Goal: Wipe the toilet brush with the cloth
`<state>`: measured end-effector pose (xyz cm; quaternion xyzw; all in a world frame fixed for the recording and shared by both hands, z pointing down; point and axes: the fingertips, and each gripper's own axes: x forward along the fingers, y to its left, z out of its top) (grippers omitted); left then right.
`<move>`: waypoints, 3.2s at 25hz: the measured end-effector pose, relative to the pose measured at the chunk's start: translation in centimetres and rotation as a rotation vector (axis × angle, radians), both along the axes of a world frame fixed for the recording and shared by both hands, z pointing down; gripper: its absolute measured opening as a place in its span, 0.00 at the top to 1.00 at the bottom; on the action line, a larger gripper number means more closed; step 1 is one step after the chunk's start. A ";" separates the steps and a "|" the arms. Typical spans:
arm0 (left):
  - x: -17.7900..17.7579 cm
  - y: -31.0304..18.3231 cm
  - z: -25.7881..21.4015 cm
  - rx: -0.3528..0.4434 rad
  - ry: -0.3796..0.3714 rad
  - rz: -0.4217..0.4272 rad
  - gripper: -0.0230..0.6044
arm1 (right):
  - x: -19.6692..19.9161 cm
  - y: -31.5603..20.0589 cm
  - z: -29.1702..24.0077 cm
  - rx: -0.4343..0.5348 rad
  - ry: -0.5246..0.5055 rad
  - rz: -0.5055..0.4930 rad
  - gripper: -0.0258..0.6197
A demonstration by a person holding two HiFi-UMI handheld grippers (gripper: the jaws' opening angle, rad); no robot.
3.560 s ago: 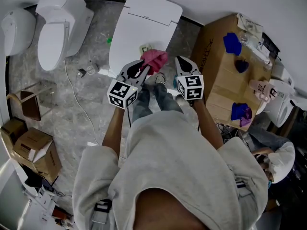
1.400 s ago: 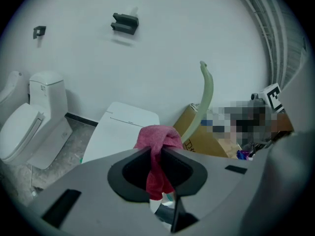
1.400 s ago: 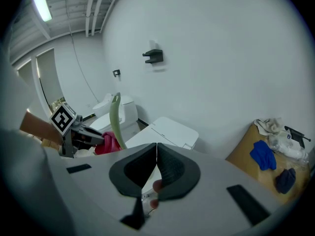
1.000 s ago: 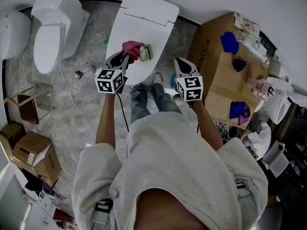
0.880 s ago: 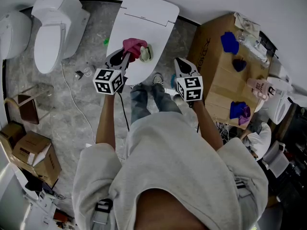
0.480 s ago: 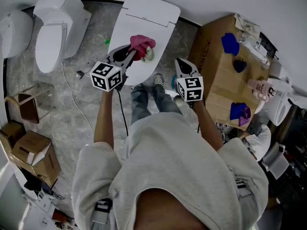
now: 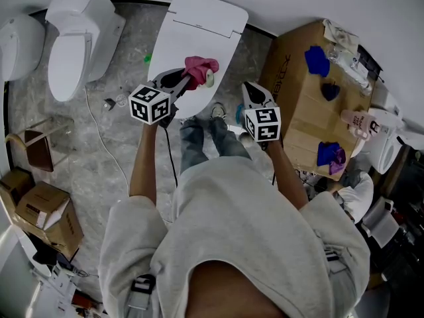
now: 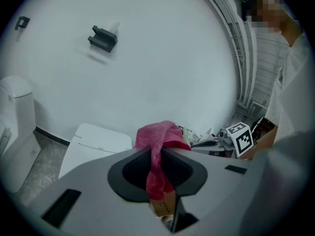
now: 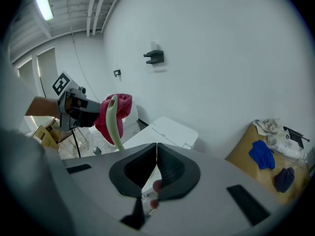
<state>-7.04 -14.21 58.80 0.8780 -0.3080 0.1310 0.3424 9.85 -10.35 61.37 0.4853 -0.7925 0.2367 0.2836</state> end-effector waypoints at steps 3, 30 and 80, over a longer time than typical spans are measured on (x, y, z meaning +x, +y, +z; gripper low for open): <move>0.1 0.3 1.1 -0.028 -0.011 0.007 0.85 | 0.0 0.1 0.1 -0.003 0.002 0.001 0.91; 0.8 3.3 11.9 -0.251 -0.198 0.084 0.85 | 1.2 -0.7 1.0 -0.027 0.019 0.018 0.91; -10.9 -0.3 -10.4 0.367 -0.316 -0.564 0.85 | -2.3 -6.9 -12.4 0.349 -0.060 0.008 0.91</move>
